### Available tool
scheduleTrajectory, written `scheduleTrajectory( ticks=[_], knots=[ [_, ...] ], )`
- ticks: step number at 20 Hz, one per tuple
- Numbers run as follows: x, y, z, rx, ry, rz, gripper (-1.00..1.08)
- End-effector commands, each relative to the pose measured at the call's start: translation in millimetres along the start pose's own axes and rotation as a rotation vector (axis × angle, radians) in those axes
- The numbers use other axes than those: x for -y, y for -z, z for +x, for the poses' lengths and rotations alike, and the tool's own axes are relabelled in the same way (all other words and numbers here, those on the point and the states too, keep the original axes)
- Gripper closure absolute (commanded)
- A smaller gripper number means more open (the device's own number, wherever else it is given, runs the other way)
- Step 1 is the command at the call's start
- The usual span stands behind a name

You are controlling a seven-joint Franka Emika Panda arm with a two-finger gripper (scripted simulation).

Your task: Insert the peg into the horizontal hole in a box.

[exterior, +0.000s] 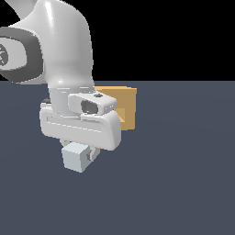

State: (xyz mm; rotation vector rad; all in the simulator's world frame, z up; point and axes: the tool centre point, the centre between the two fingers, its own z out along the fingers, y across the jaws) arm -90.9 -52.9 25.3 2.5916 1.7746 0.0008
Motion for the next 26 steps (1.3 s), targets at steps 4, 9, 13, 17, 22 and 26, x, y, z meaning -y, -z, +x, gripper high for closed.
scheduleTrajectory(
  ticks=[4,9,13,17,22,26],
  knots=[
    [0.4,-0.6,0.2,0.000,0.000,0.001,1.08],
    [-2.9,0.9,1.2,0.000,0.015,0.000,1.08],
    [-11.6,3.5,4.3,0.000,0.058,0.000,1.08],
    [-25.7,8.0,10.5,0.001,0.129,0.000,1.08],
    [-49.6,15.8,24.4,0.001,0.256,0.000,1.08],
    [-71.3,23.4,41.7,0.001,0.383,0.000,1.08]
  ],
)
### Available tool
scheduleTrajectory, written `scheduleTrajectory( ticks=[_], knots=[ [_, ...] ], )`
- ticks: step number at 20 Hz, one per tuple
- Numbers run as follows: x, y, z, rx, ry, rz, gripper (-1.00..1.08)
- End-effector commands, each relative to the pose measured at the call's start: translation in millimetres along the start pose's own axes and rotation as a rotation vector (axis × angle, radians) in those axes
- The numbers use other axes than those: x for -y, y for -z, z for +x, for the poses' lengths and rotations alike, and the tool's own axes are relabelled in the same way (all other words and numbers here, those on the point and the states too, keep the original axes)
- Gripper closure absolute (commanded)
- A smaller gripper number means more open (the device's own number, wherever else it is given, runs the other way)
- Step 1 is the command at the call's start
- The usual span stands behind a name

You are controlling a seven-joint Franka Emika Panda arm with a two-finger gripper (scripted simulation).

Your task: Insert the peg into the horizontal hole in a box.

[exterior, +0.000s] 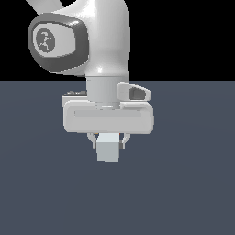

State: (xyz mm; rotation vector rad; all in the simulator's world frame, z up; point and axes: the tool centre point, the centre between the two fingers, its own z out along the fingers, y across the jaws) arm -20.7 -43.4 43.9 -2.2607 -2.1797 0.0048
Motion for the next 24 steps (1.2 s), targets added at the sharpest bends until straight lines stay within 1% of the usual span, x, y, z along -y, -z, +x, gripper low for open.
scheduleTrajectory(
  ticks=[1,6,12,17,24],
  knots=[
    [-17.3,6.8,6.7,0.000,0.080,-0.004,1.08],
    [-41.4,14.2,20.6,0.000,0.205,-0.004,1.08],
    [-58.4,19.6,34.2,-0.001,0.303,-0.004,1.08],
    [-64.1,21.4,39.6,-0.001,0.337,-0.003,1.08],
    [-62.1,20.6,38.4,-0.001,0.326,-0.003,1.08]
  ],
)
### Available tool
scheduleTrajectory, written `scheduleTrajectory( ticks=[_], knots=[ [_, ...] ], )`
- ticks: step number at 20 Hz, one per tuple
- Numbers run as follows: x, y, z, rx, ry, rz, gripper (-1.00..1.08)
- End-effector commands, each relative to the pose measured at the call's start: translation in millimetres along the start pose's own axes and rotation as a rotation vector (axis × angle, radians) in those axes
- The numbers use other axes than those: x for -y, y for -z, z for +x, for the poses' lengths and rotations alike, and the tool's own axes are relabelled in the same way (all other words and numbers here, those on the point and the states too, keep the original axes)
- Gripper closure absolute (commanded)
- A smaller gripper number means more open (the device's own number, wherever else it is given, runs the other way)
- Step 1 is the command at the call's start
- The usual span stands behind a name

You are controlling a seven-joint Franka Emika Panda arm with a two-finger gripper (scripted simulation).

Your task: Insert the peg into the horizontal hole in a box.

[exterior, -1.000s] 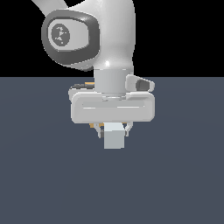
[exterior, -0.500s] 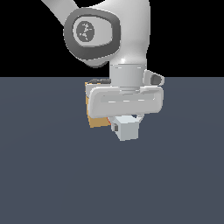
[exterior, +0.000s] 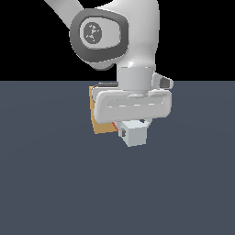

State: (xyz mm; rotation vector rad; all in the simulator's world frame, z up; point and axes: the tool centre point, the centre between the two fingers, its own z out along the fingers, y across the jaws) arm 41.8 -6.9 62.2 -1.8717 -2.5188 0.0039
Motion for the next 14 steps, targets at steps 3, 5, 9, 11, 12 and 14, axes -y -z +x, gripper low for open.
scheduleTrajectory(
  ticks=[3,5,9,11,12,14],
  knots=[
    [-0.8,2.1,-0.6,0.001,-0.003,-0.004,1.08],
    [-0.1,0.9,-0.5,0.001,-0.002,-0.002,1.08],
    [-2.1,4.8,-1.2,0.003,-0.002,-0.007,1.08],
    [-0.7,2.4,-0.9,0.001,-0.002,-0.003,1.08],
    [-0.7,2.4,-0.5,0.001,-0.002,-0.003,1.08],
    [-0.4,2.4,2.4,0.001,-0.002,-0.003,1.08]
  ],
)
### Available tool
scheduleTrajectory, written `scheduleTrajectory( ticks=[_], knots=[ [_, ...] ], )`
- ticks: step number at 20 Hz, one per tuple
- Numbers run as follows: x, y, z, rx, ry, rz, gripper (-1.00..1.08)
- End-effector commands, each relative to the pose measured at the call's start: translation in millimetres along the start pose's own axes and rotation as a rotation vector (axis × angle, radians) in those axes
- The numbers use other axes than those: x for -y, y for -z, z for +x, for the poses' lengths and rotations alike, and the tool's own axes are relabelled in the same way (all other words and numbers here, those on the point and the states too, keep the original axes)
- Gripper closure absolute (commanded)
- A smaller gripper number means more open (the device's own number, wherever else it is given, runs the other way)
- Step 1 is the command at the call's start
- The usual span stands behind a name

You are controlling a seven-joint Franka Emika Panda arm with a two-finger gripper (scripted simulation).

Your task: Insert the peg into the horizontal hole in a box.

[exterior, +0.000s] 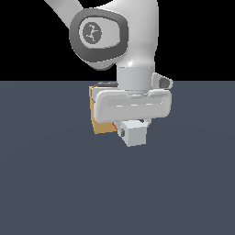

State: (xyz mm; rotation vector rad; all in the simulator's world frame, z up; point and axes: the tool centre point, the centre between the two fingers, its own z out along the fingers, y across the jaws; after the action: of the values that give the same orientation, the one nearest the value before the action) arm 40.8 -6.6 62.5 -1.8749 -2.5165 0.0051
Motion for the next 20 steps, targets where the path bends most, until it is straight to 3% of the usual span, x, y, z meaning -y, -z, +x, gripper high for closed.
scheduleTrajectory(
  ticks=[1,13,20],
  knots=[
    [-1.1,2.1,4.7,0.001,0.001,-0.004,1.08],
    [-1.0,3.8,79.4,0.002,0.001,-0.007,1.08],
    [-2.6,4.4,90.4,0.002,0.001,-0.008,1.08]
  ],
)
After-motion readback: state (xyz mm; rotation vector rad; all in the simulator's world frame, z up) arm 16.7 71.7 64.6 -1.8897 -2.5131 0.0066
